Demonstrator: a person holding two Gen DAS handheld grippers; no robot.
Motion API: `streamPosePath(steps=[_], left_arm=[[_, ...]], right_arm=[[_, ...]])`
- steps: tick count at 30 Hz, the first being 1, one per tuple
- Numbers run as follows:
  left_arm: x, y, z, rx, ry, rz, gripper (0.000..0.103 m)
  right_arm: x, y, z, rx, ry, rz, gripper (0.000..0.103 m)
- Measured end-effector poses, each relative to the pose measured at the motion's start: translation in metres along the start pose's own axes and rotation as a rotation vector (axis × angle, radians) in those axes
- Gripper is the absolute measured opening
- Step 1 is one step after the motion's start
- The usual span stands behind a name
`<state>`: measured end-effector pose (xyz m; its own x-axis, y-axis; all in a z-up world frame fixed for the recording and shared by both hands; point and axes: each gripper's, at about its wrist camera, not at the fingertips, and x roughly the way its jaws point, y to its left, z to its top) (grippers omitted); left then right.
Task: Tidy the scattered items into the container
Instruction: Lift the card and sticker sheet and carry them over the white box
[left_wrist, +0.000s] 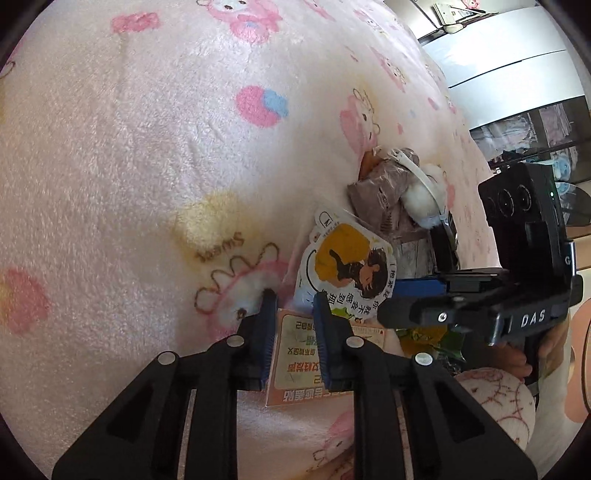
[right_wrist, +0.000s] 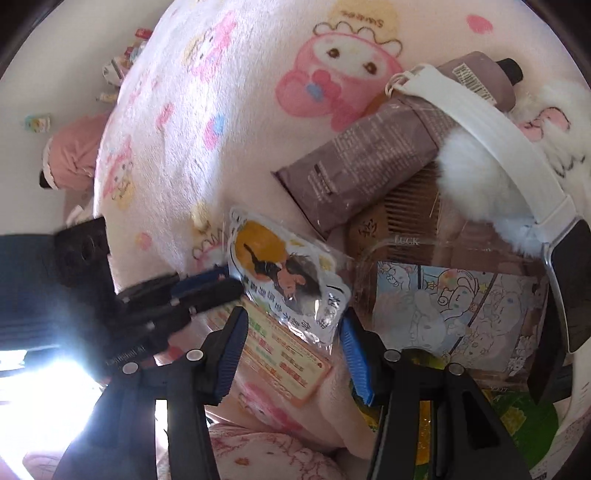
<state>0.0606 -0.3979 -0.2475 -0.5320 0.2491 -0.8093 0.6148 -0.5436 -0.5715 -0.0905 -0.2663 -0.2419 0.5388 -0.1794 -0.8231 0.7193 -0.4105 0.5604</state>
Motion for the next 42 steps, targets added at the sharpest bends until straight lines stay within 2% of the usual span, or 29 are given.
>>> streamPosePath(steps=[2, 6, 8, 11, 15, 18, 20, 23, 26, 28, 30, 32, 35, 37, 39, 42], left_arm=[[-0.005, -0.010, 0.000, 0.015, -0.017, -0.002, 0.016], [-0.038, -0.043, 0.000, 0.089, -0.064, -0.097, 0.013], [-0.053, -0.070, 0.001, 0.148, -0.091, -0.106, 0.013], [-0.068, -0.117, 0.000, 0.236, -0.108, -0.132, 0.013], [-0.077, -0.197, -0.013, 0.381, -0.094, -0.221, 0.012], [-0.059, -0.269, -0.036, 0.521, -0.033, -0.284, 0.012], [-0.033, -0.312, -0.057, 0.600, 0.046, -0.303, 0.012], [0.019, -0.368, -0.101, 0.707, 0.184, -0.306, 0.012], [0.076, -0.413, -0.143, 0.790, 0.330, -0.275, 0.012], [0.110, -0.437, -0.165, 0.839, 0.391, -0.239, 0.012], [0.135, -0.447, -0.181, 0.867, 0.422, -0.196, 0.012], [0.152, -0.451, -0.185, 0.853, 0.440, -0.187, 0.014], [0.173, -0.439, -0.182, 0.787, 0.469, -0.199, 0.015], [0.183, -0.428, -0.181, 0.774, 0.472, -0.158, 0.021], [0.190, -0.420, -0.179, 0.769, 0.482, -0.122, 0.022], [0.188, -0.416, -0.178, 0.774, 0.450, -0.094, 0.022]], right_arm=[[0.000, -0.001, 0.000, -0.009, -0.002, -0.024, 0.046], [-0.032, -0.013, -0.013, 0.078, -0.167, 0.058, 0.044], [-0.055, -0.009, -0.028, 0.086, -0.240, 0.091, 0.044], [-0.099, 0.003, -0.063, 0.070, -0.384, 0.085, 0.044], [-0.156, 0.002, -0.129, 0.112, -0.555, 0.039, 0.045], [-0.201, -0.016, -0.188, 0.171, -0.674, 0.005, 0.045], [-0.235, -0.048, -0.240, 0.230, -0.730, -0.030, 0.045], [-0.265, -0.093, -0.314, 0.344, -0.793, -0.106, 0.045], [-0.263, -0.134, -0.369, 0.487, -0.815, -0.157, 0.045], [-0.258, -0.157, -0.396, 0.565, -0.811, -0.191, 0.045], [-0.255, -0.176, -0.411, 0.609, -0.815, -0.214, 0.045], [-0.255, -0.187, -0.421, 0.631, -0.817, -0.233, 0.045], [-0.247, -0.203, -0.419, 0.652, -0.803, -0.276, 0.045], [-0.241, -0.206, -0.412, 0.633, -0.808, -0.281, 0.045], [-0.237, -0.205, -0.404, 0.609, -0.816, -0.331, 0.045], [-0.235, -0.204, -0.398, 0.570, -0.844, -0.390, 0.045]])
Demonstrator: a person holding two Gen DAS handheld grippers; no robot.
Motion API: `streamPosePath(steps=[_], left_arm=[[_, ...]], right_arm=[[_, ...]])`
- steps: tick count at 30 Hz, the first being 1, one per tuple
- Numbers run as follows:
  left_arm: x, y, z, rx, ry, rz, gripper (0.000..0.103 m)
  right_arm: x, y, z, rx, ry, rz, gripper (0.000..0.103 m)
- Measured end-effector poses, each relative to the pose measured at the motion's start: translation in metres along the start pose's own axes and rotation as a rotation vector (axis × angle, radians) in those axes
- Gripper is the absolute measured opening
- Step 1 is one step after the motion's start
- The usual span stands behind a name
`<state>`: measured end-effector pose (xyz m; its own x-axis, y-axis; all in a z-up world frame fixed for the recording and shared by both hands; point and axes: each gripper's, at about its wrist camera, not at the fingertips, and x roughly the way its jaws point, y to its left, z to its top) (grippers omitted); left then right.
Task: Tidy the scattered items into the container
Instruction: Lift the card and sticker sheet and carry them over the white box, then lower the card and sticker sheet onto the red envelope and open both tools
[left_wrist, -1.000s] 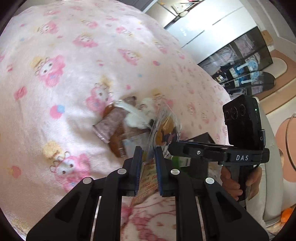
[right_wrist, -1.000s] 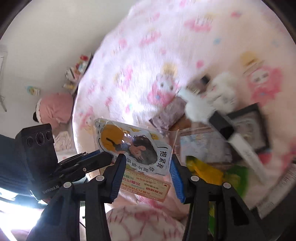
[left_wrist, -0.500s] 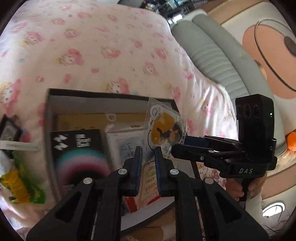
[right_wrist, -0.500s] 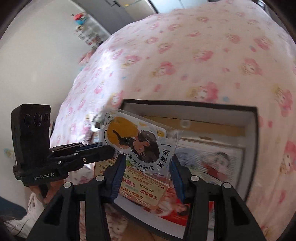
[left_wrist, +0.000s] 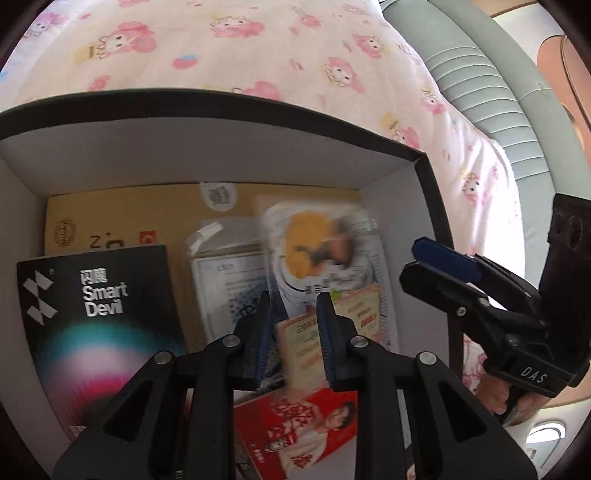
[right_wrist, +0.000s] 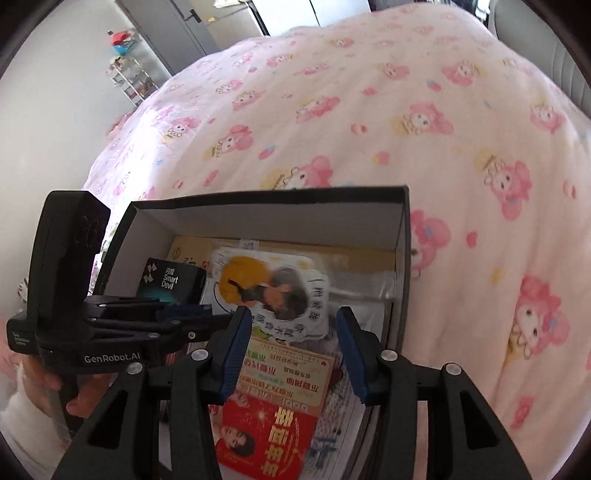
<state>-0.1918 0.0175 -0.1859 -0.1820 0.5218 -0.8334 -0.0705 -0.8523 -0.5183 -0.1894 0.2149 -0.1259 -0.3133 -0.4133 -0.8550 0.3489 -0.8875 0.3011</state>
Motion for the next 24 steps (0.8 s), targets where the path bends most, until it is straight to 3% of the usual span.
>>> streamPosePath(steps=[9, 15, 18, 24], left_arm=[[-0.005, -0.002, 0.001, -0.018, -0.069, 0.071, 0.022], [0.013, -0.025, -0.001, 0.071, -0.028, 0.086, 0.022], [0.001, -0.011, 0.002, 0.026, -0.043, 0.068, 0.022], [0.005, 0.002, -0.007, -0.022, 0.024, 0.031, 0.023]], right_arm=[[-0.014, -0.011, -0.016, 0.043, -0.147, 0.048, 0.045], [-0.002, 0.003, -0.020, 0.011, -0.118, 0.001, 0.045], [-0.001, 0.011, -0.026, -0.026, -0.114, -0.035, 0.045], [0.006, 0.022, -0.033, -0.066, -0.045, -0.015, 0.045]])
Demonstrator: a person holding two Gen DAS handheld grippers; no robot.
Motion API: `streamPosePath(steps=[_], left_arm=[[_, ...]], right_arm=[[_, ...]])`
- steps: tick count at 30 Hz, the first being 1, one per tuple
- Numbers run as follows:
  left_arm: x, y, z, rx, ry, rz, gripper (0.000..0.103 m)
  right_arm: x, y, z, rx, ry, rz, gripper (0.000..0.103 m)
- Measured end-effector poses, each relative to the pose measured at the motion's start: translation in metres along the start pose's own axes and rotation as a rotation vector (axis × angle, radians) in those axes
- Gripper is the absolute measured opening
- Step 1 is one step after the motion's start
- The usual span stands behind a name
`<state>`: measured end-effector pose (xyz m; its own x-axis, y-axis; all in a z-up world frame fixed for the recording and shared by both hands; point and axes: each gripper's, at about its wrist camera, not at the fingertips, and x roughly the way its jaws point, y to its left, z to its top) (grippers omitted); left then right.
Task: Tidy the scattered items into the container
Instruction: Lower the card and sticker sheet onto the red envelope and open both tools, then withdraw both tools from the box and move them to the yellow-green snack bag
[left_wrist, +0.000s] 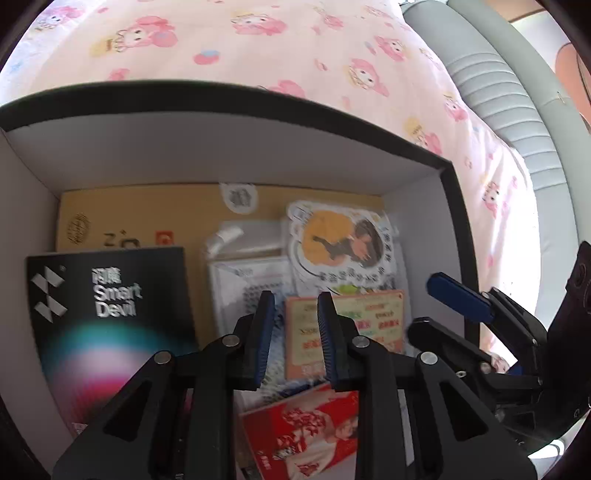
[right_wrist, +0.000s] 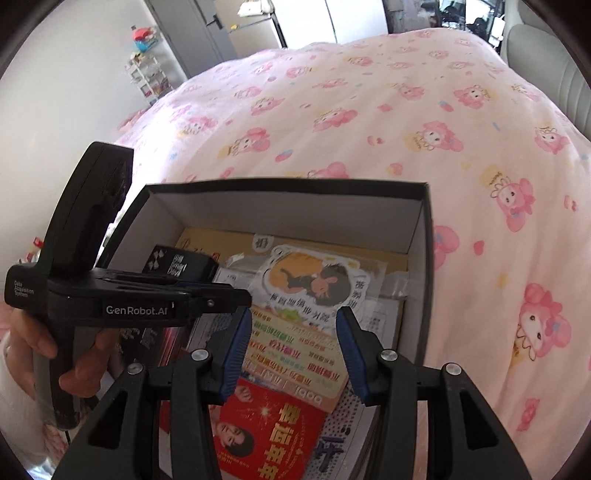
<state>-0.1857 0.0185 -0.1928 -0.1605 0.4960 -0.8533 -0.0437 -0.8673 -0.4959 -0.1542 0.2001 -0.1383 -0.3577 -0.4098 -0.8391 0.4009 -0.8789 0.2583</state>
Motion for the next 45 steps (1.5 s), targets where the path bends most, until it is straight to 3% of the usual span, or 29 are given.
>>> streamPosePath(steps=[6, 11, 13, 18, 24, 30, 33, 36, 40, 45], left_arm=[[0.012, -0.015, -0.007, 0.030, 0.067, -0.116, 0.024], [-0.011, 0.000, -0.004, -0.012, -0.002, -0.112, 0.025], [-0.011, 0.006, -0.005, -0.034, 0.005, -0.113, 0.025], [0.005, -0.002, -0.012, -0.005, 0.065, -0.135, 0.026], [0.003, -0.010, -0.016, 0.031, 0.069, -0.138, 0.026], [-0.010, 0.001, -0.021, 0.008, 0.050, -0.116, 0.027], [-0.013, 0.005, -0.026, -0.010, 0.061, -0.129, 0.027], [-0.048, -0.004, -0.035, 0.046, -0.038, -0.109, 0.027], [-0.109, -0.020, -0.065, 0.122, -0.221, -0.063, 0.038], [-0.163, -0.028, -0.095, 0.172, -0.351, -0.026, 0.039]], right_arm=[[-0.003, -0.001, -0.002, -0.003, -0.008, -0.081, 0.045], [-0.004, 0.004, -0.007, -0.022, -0.007, -0.064, 0.045], [-0.003, 0.008, -0.009, -0.032, -0.001, -0.029, 0.045], [-0.005, 0.003, -0.007, 0.003, -0.010, -0.041, 0.045], [-0.022, 0.002, -0.001, -0.015, -0.052, -0.165, 0.045], [-0.014, 0.002, -0.001, 0.007, 0.020, -0.178, 0.045], [-0.022, 0.009, -0.003, -0.008, 0.006, -0.160, 0.045], [-0.035, 0.019, -0.005, -0.026, -0.010, -0.153, 0.045], [-0.064, 0.030, -0.001, -0.012, -0.052, -0.169, 0.045], [-0.097, 0.058, -0.001, -0.012, -0.116, -0.182, 0.047]])
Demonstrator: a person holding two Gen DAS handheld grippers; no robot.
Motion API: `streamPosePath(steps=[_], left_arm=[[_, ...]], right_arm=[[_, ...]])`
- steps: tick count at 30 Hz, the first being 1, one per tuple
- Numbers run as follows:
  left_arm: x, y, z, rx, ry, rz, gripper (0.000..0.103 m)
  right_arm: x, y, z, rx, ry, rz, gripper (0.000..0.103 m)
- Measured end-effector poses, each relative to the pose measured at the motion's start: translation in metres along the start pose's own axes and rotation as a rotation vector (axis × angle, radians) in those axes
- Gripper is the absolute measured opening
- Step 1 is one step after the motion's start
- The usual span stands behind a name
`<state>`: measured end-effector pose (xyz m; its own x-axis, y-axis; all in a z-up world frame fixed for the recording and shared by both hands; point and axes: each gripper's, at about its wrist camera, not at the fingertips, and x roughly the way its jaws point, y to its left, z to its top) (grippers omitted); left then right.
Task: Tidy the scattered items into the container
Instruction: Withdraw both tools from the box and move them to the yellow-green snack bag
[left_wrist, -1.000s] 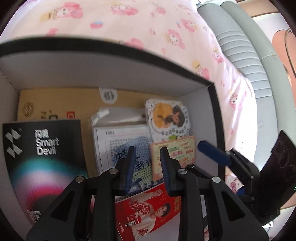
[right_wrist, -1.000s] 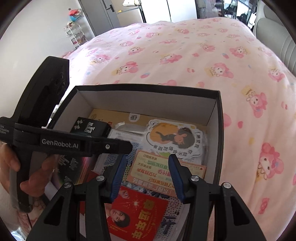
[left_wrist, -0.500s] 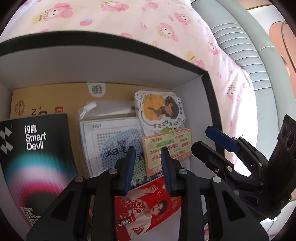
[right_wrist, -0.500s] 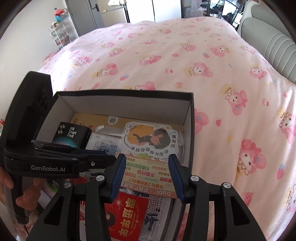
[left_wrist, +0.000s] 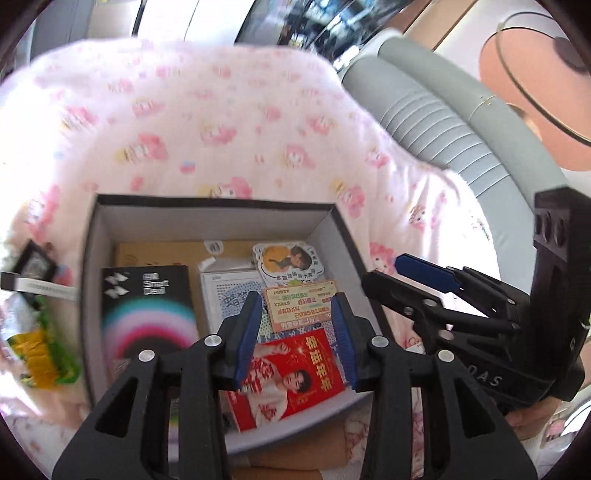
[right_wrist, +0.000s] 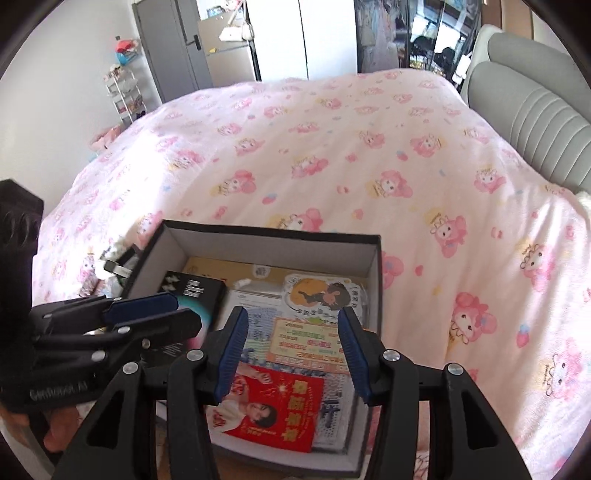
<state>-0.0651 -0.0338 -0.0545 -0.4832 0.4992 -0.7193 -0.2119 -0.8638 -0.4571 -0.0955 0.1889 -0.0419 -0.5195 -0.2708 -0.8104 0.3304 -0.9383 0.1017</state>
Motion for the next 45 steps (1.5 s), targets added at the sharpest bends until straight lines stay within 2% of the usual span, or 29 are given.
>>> streamPosePath(steps=[2, 5, 11, 15, 20, 23, 26, 28, 31, 33, 35, 37, 39, 42, 45], left_arm=[[-0.016, 0.003, 0.011, -0.001, -0.024, 0.007, 0.039], [-0.034, 0.006, -0.004, 0.004, -0.051, 0.029, 0.039], [-0.087, 0.023, -0.022, 0.007, -0.086, 0.046, 0.039], [-0.111, 0.052, -0.030, -0.032, -0.118, 0.083, 0.039], [-0.141, 0.103, -0.045, -0.124, -0.166, 0.142, 0.041], [-0.154, 0.143, -0.055, -0.215, -0.190, 0.203, 0.045], [-0.155, 0.192, -0.067, -0.344, -0.177, 0.253, 0.045], [-0.150, 0.224, -0.076, -0.427, -0.152, 0.260, 0.045], [-0.135, 0.265, -0.086, -0.505, -0.098, 0.283, 0.045], [-0.122, 0.287, -0.092, -0.553, -0.065, 0.258, 0.045], [-0.109, 0.303, -0.097, -0.587, -0.046, 0.181, 0.046], [-0.093, 0.316, -0.099, -0.621, -0.010, 0.140, 0.046], [-0.078, 0.318, -0.097, -0.604, 0.043, 0.103, 0.046], [-0.059, 0.323, -0.098, -0.604, 0.093, 0.050, 0.046], [-0.050, 0.329, -0.098, -0.619, 0.083, -0.001, 0.046]], right_arm=[[-0.009, 0.015, -0.002, -0.019, -0.014, 0.013, 0.047], [-0.022, 0.040, -0.008, -0.057, -0.045, -0.006, 0.047], [-0.030, 0.082, -0.011, -0.072, -0.053, 0.074, 0.047], [-0.024, 0.118, -0.011, -0.099, -0.048, 0.144, 0.047], [-0.004, 0.177, -0.002, -0.189, -0.021, 0.242, 0.047], [0.014, 0.210, 0.002, -0.247, 0.007, 0.316, 0.047], [0.044, 0.232, 0.010, -0.249, 0.057, 0.320, 0.047], [0.066, 0.241, 0.016, -0.232, 0.111, 0.340, 0.047], [0.099, 0.252, 0.023, -0.231, 0.196, 0.339, 0.047], [0.119, 0.259, 0.023, -0.248, 0.260, 0.323, 0.047], [0.134, 0.263, 0.020, -0.248, 0.311, 0.338, 0.047], [0.146, 0.265, 0.016, -0.243, 0.350, 0.345, 0.047], [0.159, 0.268, 0.013, -0.249, 0.386, 0.323, 0.047], [0.169, 0.269, 0.012, -0.256, 0.404, 0.293, 0.047], [0.174, 0.272, 0.014, -0.285, 0.404, 0.258, 0.047]])
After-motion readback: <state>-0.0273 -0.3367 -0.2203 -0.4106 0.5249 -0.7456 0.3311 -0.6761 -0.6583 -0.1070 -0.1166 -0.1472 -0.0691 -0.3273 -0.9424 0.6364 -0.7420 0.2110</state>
